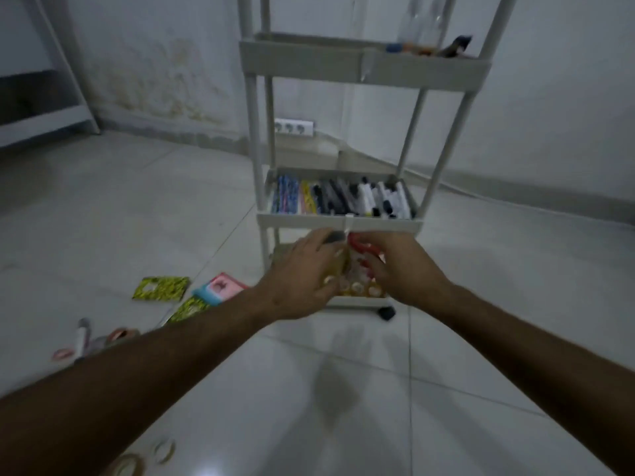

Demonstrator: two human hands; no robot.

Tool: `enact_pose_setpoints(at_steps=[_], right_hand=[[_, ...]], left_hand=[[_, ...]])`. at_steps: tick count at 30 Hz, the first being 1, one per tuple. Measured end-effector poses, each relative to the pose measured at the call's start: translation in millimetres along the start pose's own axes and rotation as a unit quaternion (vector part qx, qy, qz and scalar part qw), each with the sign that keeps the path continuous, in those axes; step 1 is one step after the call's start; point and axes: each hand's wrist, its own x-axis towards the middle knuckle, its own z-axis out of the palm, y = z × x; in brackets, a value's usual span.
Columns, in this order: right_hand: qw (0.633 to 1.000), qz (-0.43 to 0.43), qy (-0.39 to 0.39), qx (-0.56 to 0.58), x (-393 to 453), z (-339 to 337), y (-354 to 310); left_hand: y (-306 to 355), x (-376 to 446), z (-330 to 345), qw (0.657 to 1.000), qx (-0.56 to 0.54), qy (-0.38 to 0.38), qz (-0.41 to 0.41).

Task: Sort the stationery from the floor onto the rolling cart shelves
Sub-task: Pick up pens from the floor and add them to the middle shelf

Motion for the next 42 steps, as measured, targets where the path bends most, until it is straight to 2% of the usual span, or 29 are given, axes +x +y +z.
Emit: enact_pose_setpoints(at_steps=[2, 7, 13, 17, 20, 23, 26, 29, 32, 34, 37, 42], right_hand=[[0.998, -0.036, -0.031, 0.033, -40, 24, -8], [0.977, -0.043, -0.19, 0.085, -147, 100, -27], [0.905, -0.055, -0.395, 0.15, -256, 166, -47], [0.864, -0.108, -0.461, 0.17, -315, 202, -57], [0.856, -0.155, -0.456, 0.186, -346, 230, -72], [0.867, -0.2, -0.417, 0.184, -349, 251, -95], [0.882, -0.261, -0.371, 0.128, -339, 267, -116], [0.889, -0.297, -0.341, 0.072, -335, 280, -128], [0.881, -0.314, -0.347, 0.075, -331, 284, -132], [0.871, -0.316, -0.364, 0.098, -327, 281, -128], [0.867, -0.306, -0.376, 0.114, -322, 273, -116], [0.886, -0.267, -0.356, 0.131, -326, 263, -99]], left_hand=[[-3, -47, 16, 1.0, -0.008, -0.018, 0.007], [-9, -162, 52, 0.992, -0.031, -0.118, -0.024], [-1, -260, 84, 0.96, -0.072, -0.261, -0.07], [15, -312, 100, 0.943, -0.1, -0.293, -0.12], [22, -353, 103, 0.933, -0.099, -0.302, -0.171], [24, -391, 98, 0.927, -0.069, -0.3, -0.214], [30, -421, 91, 0.914, -0.014, -0.347, -0.209], [36, -447, 90, 0.902, 0.022, -0.395, -0.175], [46, -474, 91, 0.897, -0.005, -0.417, -0.145], [56, -488, 94, 0.908, -0.028, -0.404, -0.105], [73, -508, 107, 0.936, -0.014, -0.353, 0.001], [89, -531, 131, 0.935, 0.04, -0.346, 0.067]])
